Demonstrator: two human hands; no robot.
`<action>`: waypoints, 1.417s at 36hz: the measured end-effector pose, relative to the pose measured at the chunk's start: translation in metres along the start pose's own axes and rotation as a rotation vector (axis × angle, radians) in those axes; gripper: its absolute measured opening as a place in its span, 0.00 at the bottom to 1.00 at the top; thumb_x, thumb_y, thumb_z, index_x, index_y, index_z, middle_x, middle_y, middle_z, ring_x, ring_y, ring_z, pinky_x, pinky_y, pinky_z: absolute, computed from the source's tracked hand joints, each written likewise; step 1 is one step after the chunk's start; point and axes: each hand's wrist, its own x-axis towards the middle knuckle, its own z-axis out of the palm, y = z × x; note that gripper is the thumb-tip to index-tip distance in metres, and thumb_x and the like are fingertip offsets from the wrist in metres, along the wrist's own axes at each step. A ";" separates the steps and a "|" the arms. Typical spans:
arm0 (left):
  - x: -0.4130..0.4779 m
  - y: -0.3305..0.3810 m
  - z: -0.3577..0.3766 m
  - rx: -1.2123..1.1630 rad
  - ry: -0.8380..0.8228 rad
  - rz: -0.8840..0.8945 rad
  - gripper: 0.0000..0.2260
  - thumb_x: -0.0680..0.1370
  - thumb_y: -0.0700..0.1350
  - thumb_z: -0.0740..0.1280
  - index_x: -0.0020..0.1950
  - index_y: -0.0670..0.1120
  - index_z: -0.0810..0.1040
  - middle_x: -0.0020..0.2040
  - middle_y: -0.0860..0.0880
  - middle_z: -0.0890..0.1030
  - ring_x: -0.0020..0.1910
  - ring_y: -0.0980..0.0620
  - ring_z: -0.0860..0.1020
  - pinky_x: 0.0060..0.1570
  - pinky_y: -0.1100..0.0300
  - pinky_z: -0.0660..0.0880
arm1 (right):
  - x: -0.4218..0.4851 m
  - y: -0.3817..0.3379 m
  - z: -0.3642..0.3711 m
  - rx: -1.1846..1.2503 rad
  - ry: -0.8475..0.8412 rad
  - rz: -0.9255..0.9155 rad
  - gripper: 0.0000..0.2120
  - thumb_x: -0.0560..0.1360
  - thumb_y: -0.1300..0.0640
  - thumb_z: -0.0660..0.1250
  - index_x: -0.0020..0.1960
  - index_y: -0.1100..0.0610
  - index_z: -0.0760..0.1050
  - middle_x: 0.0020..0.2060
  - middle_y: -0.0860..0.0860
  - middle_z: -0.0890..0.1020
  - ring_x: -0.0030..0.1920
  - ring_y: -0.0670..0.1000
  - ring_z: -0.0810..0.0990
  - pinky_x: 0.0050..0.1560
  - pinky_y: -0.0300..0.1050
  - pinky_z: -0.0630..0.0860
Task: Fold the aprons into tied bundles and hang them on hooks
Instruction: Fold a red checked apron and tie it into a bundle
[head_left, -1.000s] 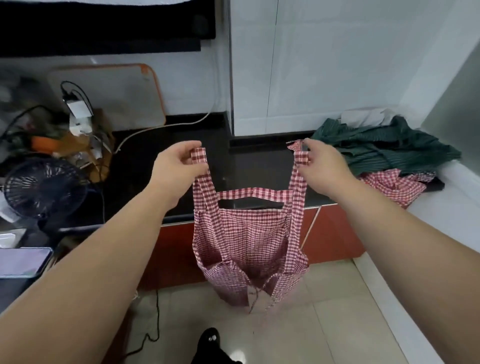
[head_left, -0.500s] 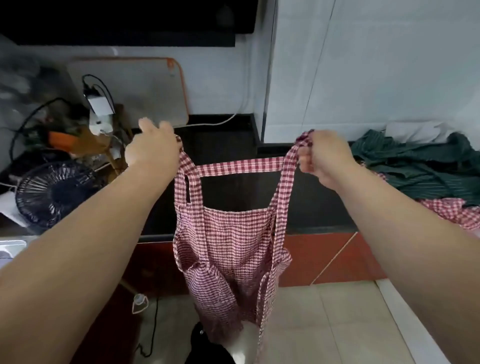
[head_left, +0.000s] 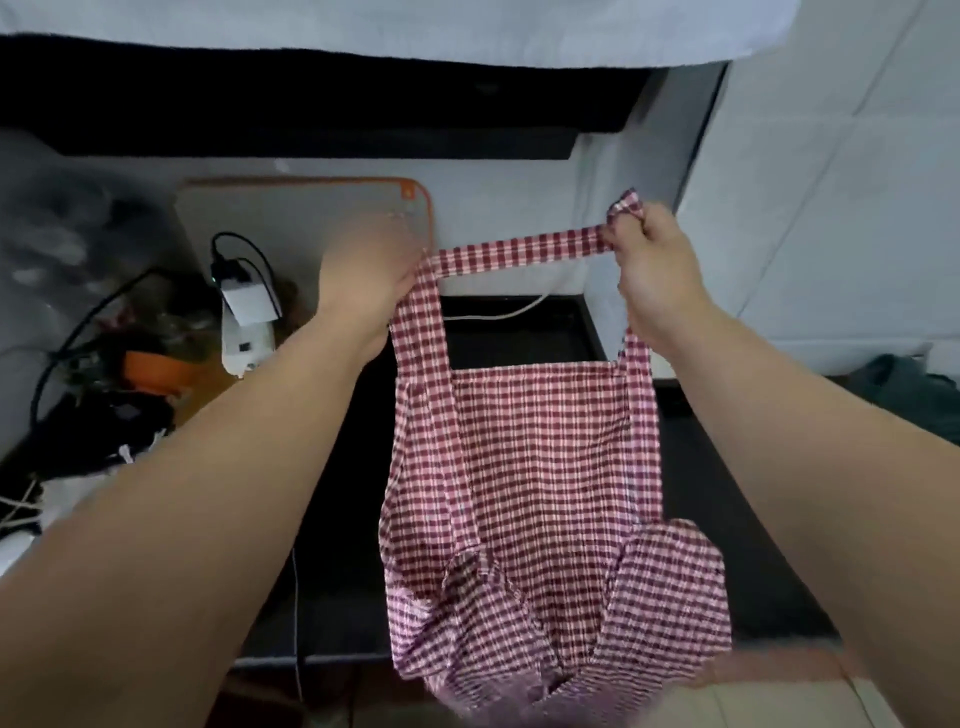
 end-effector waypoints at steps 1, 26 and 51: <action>0.007 -0.002 0.000 0.009 -0.017 0.021 0.09 0.84 0.46 0.55 0.58 0.45 0.72 0.56 0.46 0.80 0.54 0.53 0.80 0.52 0.64 0.76 | 0.005 0.000 0.003 -0.013 0.003 -0.022 0.11 0.82 0.53 0.56 0.42 0.48 0.69 0.38 0.45 0.73 0.34 0.42 0.68 0.37 0.35 0.66; 0.035 -0.139 -0.026 0.886 -0.482 -0.419 0.23 0.78 0.46 0.68 0.72 0.48 0.69 0.67 0.47 0.73 0.60 0.53 0.73 0.58 0.62 0.70 | 0.058 0.146 0.018 -0.669 -0.588 0.455 0.11 0.79 0.59 0.61 0.56 0.65 0.75 0.49 0.60 0.78 0.48 0.56 0.76 0.55 0.54 0.77; 0.026 -0.194 -0.053 1.609 -0.166 -0.200 0.12 0.82 0.51 0.58 0.62 0.50 0.75 0.57 0.44 0.76 0.59 0.39 0.70 0.56 0.46 0.71 | 0.024 0.201 0.009 -0.985 -0.425 0.175 0.15 0.82 0.53 0.56 0.52 0.63 0.76 0.51 0.61 0.79 0.51 0.59 0.77 0.46 0.44 0.69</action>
